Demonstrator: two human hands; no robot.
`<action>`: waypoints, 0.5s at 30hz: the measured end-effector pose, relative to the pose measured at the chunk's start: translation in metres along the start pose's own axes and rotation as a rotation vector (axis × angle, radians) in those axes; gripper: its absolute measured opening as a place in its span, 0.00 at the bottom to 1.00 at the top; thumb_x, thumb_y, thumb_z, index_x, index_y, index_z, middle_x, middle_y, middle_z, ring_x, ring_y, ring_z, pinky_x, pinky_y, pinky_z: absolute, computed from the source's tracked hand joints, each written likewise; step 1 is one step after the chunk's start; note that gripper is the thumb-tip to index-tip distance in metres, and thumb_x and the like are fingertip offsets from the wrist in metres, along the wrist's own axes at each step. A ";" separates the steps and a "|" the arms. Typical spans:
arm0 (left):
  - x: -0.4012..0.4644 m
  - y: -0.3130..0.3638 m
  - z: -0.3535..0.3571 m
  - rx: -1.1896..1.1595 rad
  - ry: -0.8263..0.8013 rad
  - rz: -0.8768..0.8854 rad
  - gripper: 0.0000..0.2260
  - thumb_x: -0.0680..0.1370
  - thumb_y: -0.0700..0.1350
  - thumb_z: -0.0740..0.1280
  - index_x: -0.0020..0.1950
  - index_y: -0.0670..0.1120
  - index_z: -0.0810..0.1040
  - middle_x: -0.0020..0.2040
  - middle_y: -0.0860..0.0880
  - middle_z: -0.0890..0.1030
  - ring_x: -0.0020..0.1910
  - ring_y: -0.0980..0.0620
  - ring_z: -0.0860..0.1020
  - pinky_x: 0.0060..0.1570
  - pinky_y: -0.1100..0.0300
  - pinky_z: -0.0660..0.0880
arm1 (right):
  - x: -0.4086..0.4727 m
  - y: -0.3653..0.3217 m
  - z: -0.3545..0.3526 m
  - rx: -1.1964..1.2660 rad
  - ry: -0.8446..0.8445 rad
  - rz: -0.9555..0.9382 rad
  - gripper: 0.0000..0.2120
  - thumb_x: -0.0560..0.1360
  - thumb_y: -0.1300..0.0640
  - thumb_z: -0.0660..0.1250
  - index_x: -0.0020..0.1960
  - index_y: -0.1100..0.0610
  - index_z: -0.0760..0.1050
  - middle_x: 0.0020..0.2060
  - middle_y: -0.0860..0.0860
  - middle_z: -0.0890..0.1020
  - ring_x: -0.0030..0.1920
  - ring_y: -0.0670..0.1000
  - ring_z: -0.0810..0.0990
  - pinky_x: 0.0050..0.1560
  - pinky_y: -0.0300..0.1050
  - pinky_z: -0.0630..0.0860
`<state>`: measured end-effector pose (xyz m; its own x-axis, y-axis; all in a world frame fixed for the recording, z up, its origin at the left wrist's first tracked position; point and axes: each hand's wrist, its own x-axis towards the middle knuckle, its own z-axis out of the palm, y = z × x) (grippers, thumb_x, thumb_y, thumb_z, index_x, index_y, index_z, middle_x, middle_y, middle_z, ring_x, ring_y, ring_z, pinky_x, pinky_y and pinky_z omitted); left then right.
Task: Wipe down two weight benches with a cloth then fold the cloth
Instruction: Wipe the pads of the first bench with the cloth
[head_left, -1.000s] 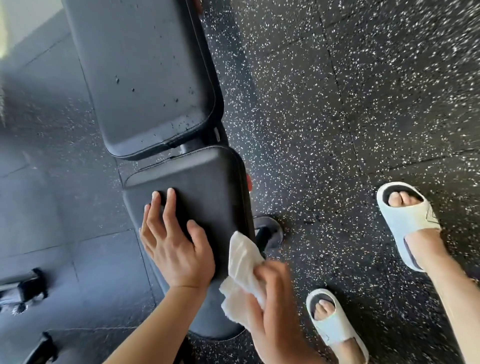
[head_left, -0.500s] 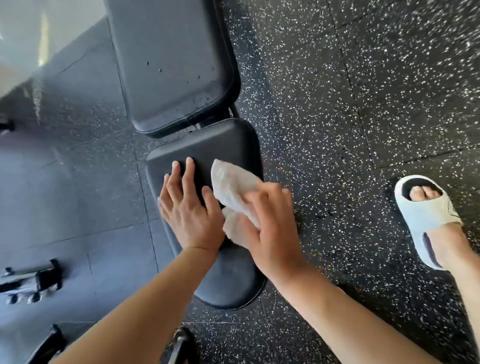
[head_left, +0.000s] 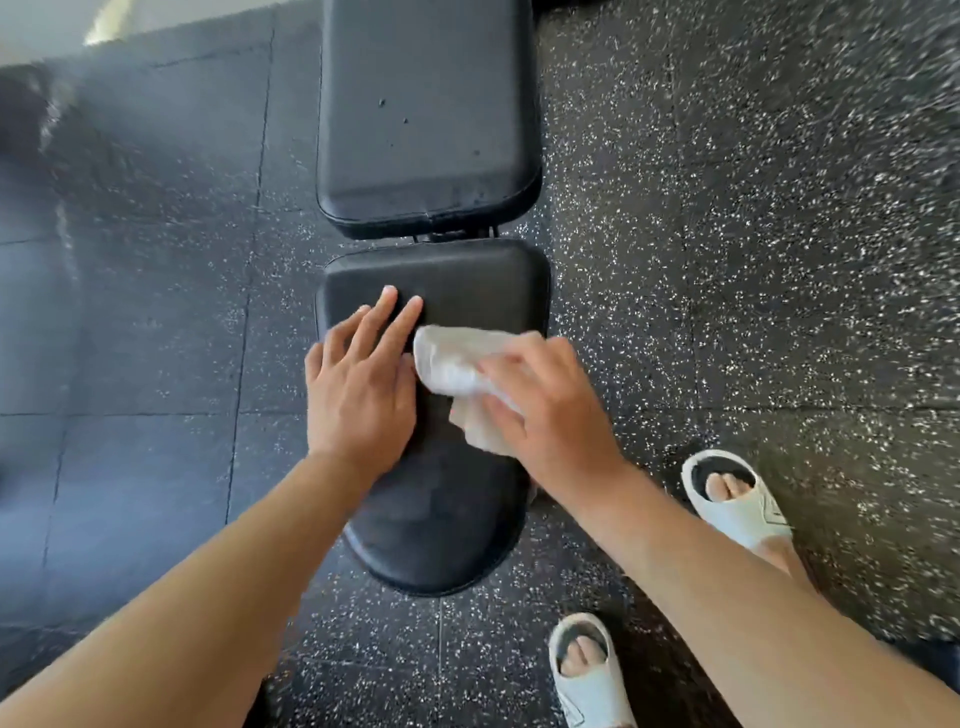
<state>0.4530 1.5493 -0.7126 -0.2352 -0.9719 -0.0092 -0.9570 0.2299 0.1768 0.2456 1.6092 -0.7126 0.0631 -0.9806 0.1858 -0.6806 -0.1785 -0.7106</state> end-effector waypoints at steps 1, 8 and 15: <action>-0.003 0.000 0.001 -0.007 0.005 0.015 0.25 0.85 0.49 0.57 0.83 0.58 0.65 0.84 0.55 0.63 0.80 0.46 0.63 0.76 0.44 0.61 | 0.027 0.008 -0.002 -0.037 0.018 0.024 0.10 0.77 0.60 0.69 0.55 0.63 0.84 0.51 0.61 0.80 0.50 0.64 0.75 0.51 0.60 0.75; -0.012 0.000 0.011 -0.200 0.177 -0.340 0.27 0.81 0.52 0.61 0.79 0.46 0.68 0.81 0.48 0.66 0.76 0.41 0.66 0.77 0.45 0.63 | 0.102 0.012 0.004 -0.216 0.031 0.098 0.11 0.77 0.63 0.66 0.56 0.60 0.83 0.53 0.58 0.79 0.51 0.61 0.73 0.53 0.57 0.73; -0.010 0.002 0.014 -0.215 0.136 -0.391 0.28 0.80 0.52 0.60 0.79 0.45 0.68 0.80 0.46 0.66 0.74 0.40 0.65 0.74 0.43 0.67 | -0.009 -0.001 -0.010 -0.014 -0.263 -0.284 0.09 0.80 0.58 0.68 0.56 0.59 0.84 0.51 0.55 0.83 0.49 0.59 0.80 0.53 0.55 0.79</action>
<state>0.4514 1.5599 -0.7257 0.1740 -0.9847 0.0111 -0.9090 -0.1563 0.3863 0.2379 1.6188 -0.7070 0.4345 -0.8800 0.1917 -0.6191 -0.4464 -0.6460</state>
